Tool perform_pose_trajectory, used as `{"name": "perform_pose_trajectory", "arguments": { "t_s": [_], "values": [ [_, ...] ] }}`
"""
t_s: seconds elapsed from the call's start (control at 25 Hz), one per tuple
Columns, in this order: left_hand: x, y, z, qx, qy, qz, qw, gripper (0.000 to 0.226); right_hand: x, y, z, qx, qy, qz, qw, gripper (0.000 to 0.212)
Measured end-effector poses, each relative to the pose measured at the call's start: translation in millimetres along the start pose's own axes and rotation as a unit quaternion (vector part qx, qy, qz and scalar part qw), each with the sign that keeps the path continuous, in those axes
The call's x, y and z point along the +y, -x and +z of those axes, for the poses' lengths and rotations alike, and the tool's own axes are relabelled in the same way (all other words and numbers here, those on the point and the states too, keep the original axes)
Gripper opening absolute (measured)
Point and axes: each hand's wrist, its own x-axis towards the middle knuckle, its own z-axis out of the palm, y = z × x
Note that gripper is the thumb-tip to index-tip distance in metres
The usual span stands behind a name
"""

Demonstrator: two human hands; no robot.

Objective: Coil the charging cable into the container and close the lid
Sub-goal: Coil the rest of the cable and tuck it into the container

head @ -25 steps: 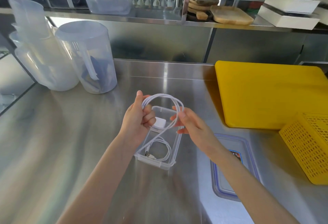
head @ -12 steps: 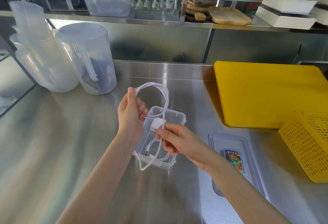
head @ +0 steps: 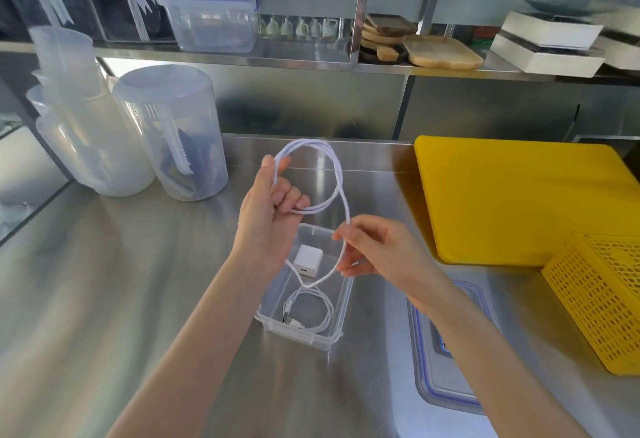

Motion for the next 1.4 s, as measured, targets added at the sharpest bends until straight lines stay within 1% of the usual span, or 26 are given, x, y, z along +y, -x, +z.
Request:
{"name": "perform_pose_trajectory", "arguments": {
  "t_s": [0.08, 0.2, 0.28, 0.36, 0.44, 0.56, 0.68, 0.76, 0.8, 0.84, 0.92, 1.0, 1.12, 1.2, 1.28, 1.4],
  "values": [
    [-2.6, 2.4, 4.2, -0.006, -0.083, 0.026, 0.996, 0.024, -6.2, -0.4, -6.9, 0.031, -0.004, -0.009, 0.999, 0.02],
    [-6.8, 9.2, 7.1, 0.011, -0.17, 0.046, 0.984, 0.031, -9.3, -4.3, -15.3, 0.086, 0.02, -0.029, 0.996, 0.017],
    [-10.9, 15.0, 12.2, 0.019, -0.17, 0.035, 0.985, 0.038, -6.9, -8.6, -15.6, 0.112, 0.022, -0.04, 0.993, 0.017],
    [-16.2, 21.4, 18.7, 0.012, -0.132, 0.017, 0.991, 0.043, -2.2, -12.7, -11.1, 0.122, 0.011, -0.049, 0.991, 0.014],
    [-22.7, 26.4, 22.2, 0.002, -0.119, 0.004, 0.993, 0.039, 0.9, -14.1, -6.8, 0.129, -0.011, -0.046, 0.991, 0.017],
    [-31.5, 28.9, 17.4, -0.002, -0.141, -0.018, 0.99, 0.032, 3.9, -12.4, -4.3, 0.127, -0.079, -0.039, 0.988, 0.021],
    [-37.3, 30.9, 12.3, -0.027, -0.181, -0.021, 0.983, 0.029, 7.4, -12.1, -3.9, 0.149, -0.027, -0.029, 0.988, 0.016],
    [-36.9, 33.0, 10.5, -0.058, -0.252, 0.009, 0.966, 0.013, 9.6, -14.1, -4.4, 0.167, -0.009, -0.028, 0.986, 0.008],
    [-35.7, 33.0, 9.5, -0.071, -0.286, 0.024, 0.955, 0.01, 10.1, -14.7, -5.6, 0.171, -0.003, -0.029, 0.985, 0.009],
    [-33.6, 32.2, 8.2, -0.08, -0.312, 0.035, 0.946, 0.013, 10.4, -14.9, -7.6, 0.173, 0.007, -0.027, 0.985, 0.012],
    [-27.4, 28.9, 4.3, -0.099, -0.338, 0.039, 0.935, 0.015, 11.0, -15.1, -11.4, 0.164, 0.009, -0.018, 0.986, 0.016],
    [-23.1, 25.4, -0.9, -0.102, -0.34, 0.022, 0.935, 0.012, 11.1, -13.7, -11.9, 0.13, -0.036, -0.008, 0.991, 0.016],
    [-22.7, 20.1, -5.9, -0.046, -0.314, -0.038, 0.947, 0.005, 11.0, -12.5, -7.5, 0.075, -0.141, 0.021, 0.987, 0.016],
    [-23.1, 19.7, -5.2, -0.023, -0.291, -0.073, 0.954, 0.01, 11.9, -14.0, -6.2, 0.061, -0.172, 0.05, 0.982, 0.018],
    [-22.9, 20.2, -4.4, -0.027, -0.303, -0.083, 0.949, 0.013, 11.7, -13.3, -8.1, 0.042, -0.161, 0.074, 0.983, 0.017],
    [-23.2, 19.8, -5.8, -0.029, -0.319, -0.087, 0.943, 0.027, 9.3, -9.5, -11.1, -0.026, -0.177, 0.07, 0.981, 0.014]
  ]
}}
